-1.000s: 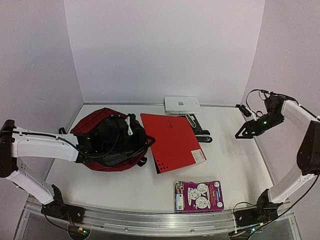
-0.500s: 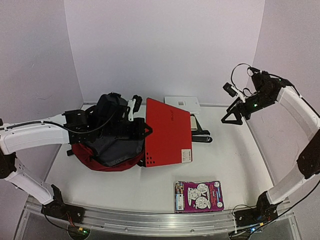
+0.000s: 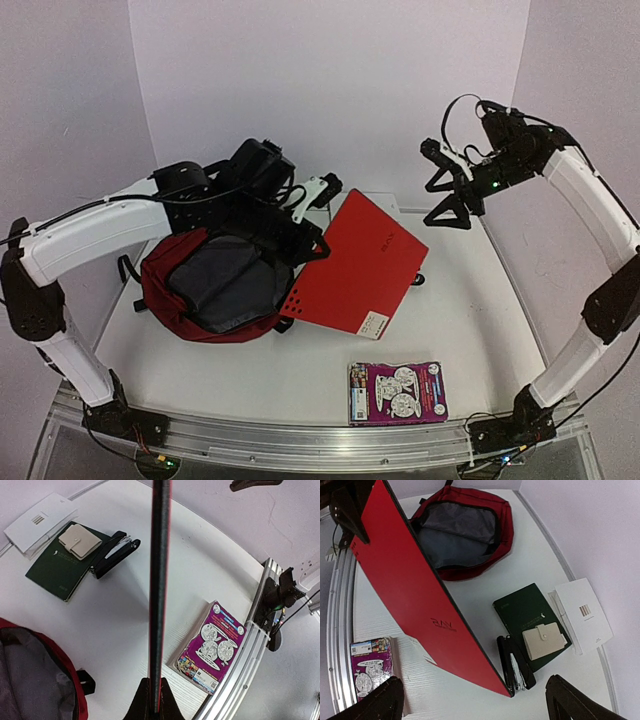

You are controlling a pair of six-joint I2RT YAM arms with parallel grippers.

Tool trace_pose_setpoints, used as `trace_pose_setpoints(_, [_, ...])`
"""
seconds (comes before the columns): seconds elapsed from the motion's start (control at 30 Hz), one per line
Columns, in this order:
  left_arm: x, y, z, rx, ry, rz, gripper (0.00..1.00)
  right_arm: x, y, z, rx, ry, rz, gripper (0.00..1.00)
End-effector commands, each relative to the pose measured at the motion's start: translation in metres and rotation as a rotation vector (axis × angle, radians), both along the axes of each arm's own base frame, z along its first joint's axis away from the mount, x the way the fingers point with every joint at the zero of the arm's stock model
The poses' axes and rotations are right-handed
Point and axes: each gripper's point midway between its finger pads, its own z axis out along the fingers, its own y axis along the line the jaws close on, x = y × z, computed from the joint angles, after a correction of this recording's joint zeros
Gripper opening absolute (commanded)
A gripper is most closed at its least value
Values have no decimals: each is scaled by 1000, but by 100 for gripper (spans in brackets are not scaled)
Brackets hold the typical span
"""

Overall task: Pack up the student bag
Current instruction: Pick up the files from the center of the board.

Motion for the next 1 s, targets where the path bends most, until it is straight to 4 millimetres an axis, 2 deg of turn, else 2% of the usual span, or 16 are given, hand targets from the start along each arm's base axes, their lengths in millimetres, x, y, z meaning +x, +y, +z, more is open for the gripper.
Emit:
trace_pose_setpoints(0.0, [-8,-16,5,85,7,-187,0,-27,25,-3,-23,30,149,98])
trace_pose_setpoints(0.1, [-7,-24,12,97,44,-213,0,-36,37,-9,-65,23,205,98])
trace_pose_setpoints(0.13, [-7,-27,22,83,26,-235,0,-38,39,-10,-73,27,222,98])
trace_pose_setpoints(0.2, [-7,-28,29,75,7,-254,0,-45,39,-15,-93,41,262,92])
trace_pose_setpoints(0.3, [-8,-28,34,57,-24,-264,0,-48,39,-21,-108,61,284,64])
trace_pose_setpoints(0.47, [-6,-17,52,25,-104,-243,0,-51,45,-19,-69,124,279,33])
trace_pose_setpoints(0.5, [-6,-14,55,21,-127,-246,1,-50,49,-17,-53,145,271,30])
trace_pose_setpoints(0.57, [-8,-11,59,20,-162,-264,1,-49,56,-15,-26,196,259,36])
trace_pose_setpoints(0.6, [-9,-9,59,22,-172,-274,1,-49,59,-16,-20,209,264,43])
trace_pose_setpoints(0.77, [-12,-8,49,60,-183,-317,0,-46,71,-27,-27,242,287,44])
trace_pose_setpoints(0.87, [-7,-11,57,42,-222,-311,0,-54,79,-26,-19,259,313,39])
trace_pose_setpoints(0.9, [-4,-13,61,33,-238,-302,1,-56,81,-25,-12,265,320,34])
trace_pose_setpoints(0.97, [2,-12,63,33,-252,-275,7,-60,83,-22,-3,266,333,13])
